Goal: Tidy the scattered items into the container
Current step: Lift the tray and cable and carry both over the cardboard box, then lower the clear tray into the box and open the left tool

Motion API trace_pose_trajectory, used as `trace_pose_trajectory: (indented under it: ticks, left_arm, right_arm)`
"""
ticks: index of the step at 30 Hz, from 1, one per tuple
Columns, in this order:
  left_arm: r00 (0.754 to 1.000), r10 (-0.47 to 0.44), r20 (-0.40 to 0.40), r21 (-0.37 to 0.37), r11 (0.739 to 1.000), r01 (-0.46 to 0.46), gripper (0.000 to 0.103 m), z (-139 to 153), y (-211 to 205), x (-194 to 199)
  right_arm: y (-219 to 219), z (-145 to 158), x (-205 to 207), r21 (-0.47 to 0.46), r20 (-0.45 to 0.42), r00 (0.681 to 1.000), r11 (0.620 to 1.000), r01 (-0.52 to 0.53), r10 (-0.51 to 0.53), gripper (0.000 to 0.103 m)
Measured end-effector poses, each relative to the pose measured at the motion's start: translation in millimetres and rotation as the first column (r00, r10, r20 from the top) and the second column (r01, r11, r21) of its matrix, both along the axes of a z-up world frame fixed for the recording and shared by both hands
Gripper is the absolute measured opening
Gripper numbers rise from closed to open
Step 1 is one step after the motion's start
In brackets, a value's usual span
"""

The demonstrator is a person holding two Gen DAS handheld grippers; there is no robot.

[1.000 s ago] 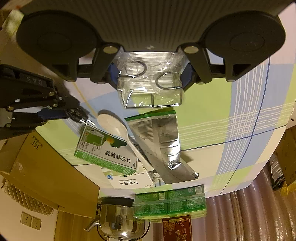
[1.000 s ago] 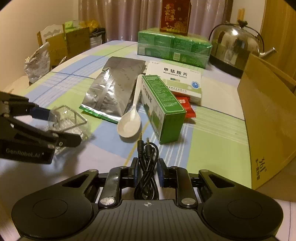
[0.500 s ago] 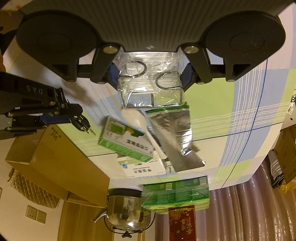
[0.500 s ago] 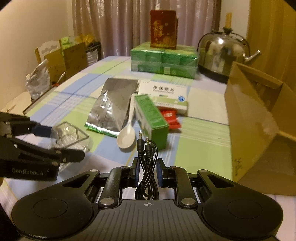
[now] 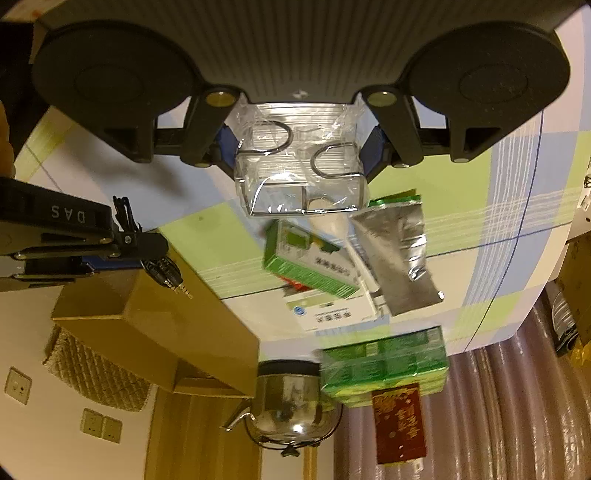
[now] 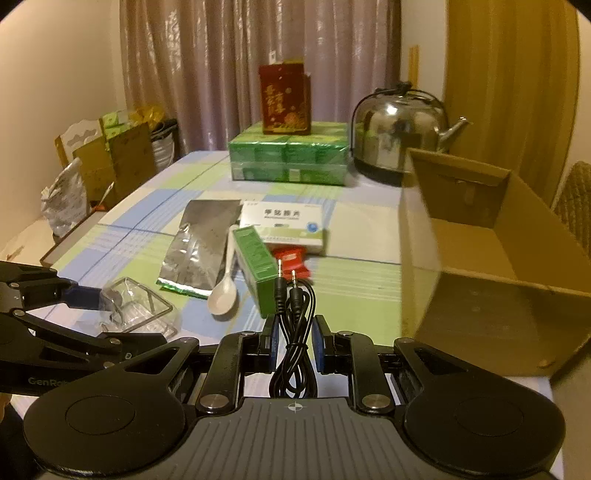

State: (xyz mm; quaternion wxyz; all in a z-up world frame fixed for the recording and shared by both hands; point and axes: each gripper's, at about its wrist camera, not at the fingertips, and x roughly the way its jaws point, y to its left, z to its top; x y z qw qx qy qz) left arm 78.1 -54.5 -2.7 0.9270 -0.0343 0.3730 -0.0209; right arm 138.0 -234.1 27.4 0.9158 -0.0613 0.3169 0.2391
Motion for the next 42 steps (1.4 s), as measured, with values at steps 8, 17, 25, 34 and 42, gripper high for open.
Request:
trace_pose_trajectory:
  ticks: [8, 17, 25, 34, 42]
  left_arm:
    - [0.999, -0.044, 0.022, 0.004, 0.999, 0.044, 0.061, 17, -26, 10]
    - [0.989, -0.124, 0.080, -0.011, 0.992, 0.125, 0.061, 43, -64, 45]
    - [0.968, -0.206, 0.145, -0.011, 0.978, 0.210, 0.061, 72, -106, 84]
    - [0.948, -0.270, 0.166, -0.009, 0.961, 0.275, 0.061, 85, -145, 130]
    - [0.941, -0.297, 0.165, -0.014, 0.953, 0.303, 0.061, 80, -167, 160]
  right_arm:
    - [-28, 21, -2, 0.021, 0.046, 0.998, 0.999, 0.042, -0.043, 0.015]
    - [-71, 55, 20, 0.034, 0.127, 0.983, 0.991, 0.129, -0.132, 0.015]
    - [-119, 73, 55, 0.032, 0.178, 0.960, 0.977, 0.213, -0.215, 0.015]
    - [-156, 72, 90, 0.031, 0.180, 0.949, 0.966, 0.258, -0.260, 0.015]
    - [-176, 59, 110, 0.035, 0.155, 0.947, 0.960, 0.279, -0.281, 0.015]
